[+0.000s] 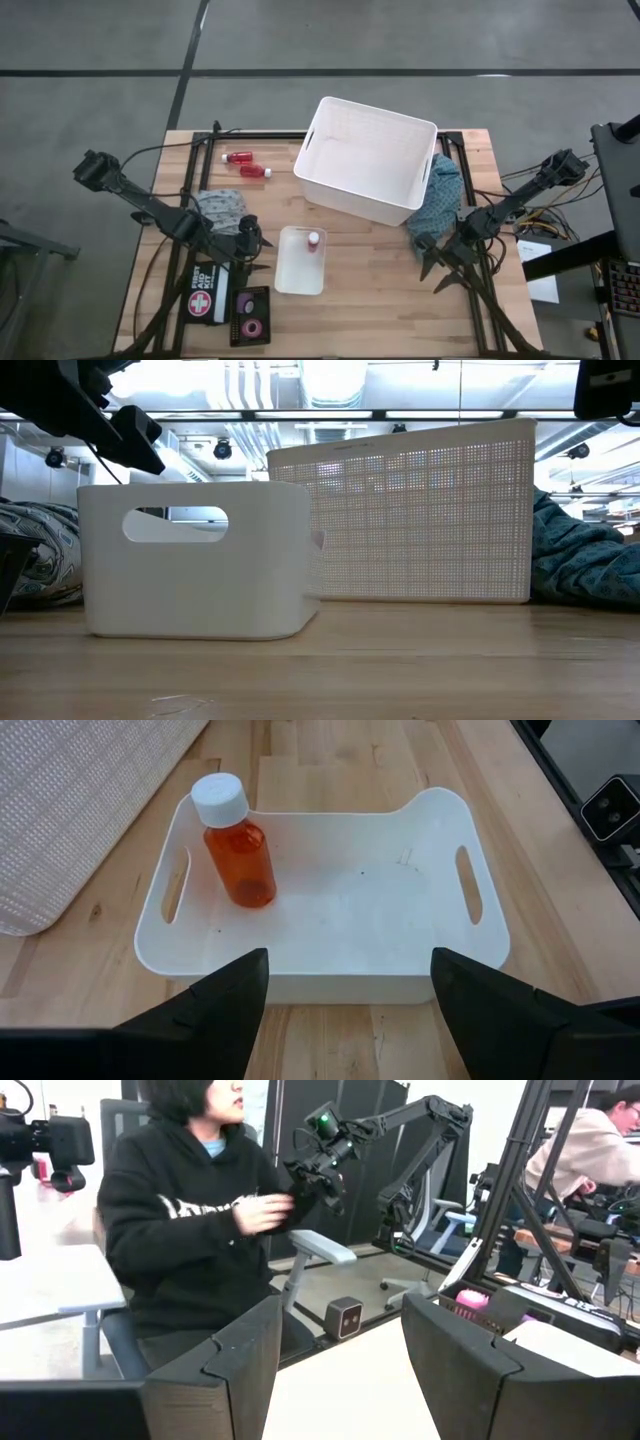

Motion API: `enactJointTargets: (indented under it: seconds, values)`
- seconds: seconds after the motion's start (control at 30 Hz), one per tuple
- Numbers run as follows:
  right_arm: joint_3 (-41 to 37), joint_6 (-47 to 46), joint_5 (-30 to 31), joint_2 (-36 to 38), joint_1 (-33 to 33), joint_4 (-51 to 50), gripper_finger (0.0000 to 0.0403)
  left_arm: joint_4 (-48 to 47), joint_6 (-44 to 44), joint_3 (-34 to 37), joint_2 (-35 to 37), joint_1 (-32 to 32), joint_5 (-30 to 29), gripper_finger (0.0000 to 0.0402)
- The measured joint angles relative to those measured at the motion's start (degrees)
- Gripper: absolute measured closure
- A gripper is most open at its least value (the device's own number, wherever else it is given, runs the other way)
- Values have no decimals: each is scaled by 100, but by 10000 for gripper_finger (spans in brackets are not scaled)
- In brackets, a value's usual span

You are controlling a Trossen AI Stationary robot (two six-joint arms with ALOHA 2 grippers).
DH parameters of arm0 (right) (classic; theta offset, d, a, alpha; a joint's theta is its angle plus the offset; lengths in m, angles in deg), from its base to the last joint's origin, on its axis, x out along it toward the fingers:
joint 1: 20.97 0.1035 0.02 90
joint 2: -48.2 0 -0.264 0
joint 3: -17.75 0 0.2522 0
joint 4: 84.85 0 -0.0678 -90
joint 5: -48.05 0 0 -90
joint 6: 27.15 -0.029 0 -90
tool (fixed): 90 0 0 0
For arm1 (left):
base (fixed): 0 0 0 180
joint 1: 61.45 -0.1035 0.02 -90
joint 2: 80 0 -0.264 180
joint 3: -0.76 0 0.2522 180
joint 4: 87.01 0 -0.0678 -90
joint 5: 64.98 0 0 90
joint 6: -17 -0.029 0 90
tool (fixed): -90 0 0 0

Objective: Pick & Place Medicine items
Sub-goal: Put the bottom red medicine bottle into the small white bin

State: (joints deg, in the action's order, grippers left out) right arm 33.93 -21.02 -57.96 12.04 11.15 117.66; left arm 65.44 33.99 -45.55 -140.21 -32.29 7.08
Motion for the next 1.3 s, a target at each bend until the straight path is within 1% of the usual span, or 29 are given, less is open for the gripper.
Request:
enactJointTargets:
  seconds: [0.17, 0.2, 0.4, 0.47, 0.53, 0.63, 0.83, 0.9, 1.03, 1.13, 1.3]
  values:
    - [2, 2, 2, 0, 0, 0, 197, 10, -6, 0, 0, -2, -10, 115]
    - [2, -3, 2, 0, 0, 0, 197, 14, -6, 0, 0, 0, -86, 115]
    - [2, -6, 2, 0, -2, 0, 197, -59, 79, 0, 0, -5, -858, 115]
    - [2, -2, 2, -3, -2, 0, 197, -69, -98, -65, 0, -93, -1220, 115]
    - [2, -11, 2, -4, 0, 0, 197, -85, -43, -217, 4, -252, -1456, 115]
    - [2, -7, 2, -4, -2, 0, 197, -407, -31, -494, 4, -496, -1447, 115]
    - [2, -9, 2, -4, 0, -2, 197, -512, 351, -946, 4, -1022, -1399, 115]
    - [2, 0, 1, -4, -2, -2, 197, -876, 419, -1156, 4, -1256, -1363, 115]
    - [2, -1, 2, -3, -1, -2, 197, -1835, 547, -1540, 0, -1790, -989, 115]
    - [2, -2, 2, -2, -2, 0, 197, -2224, 725, -1761, 0, -2215, -768, 115]
    - [2, 2, 2, -1, -1, -2, 197, -2406, 98, -1893, 0, -2900, -575, 115]
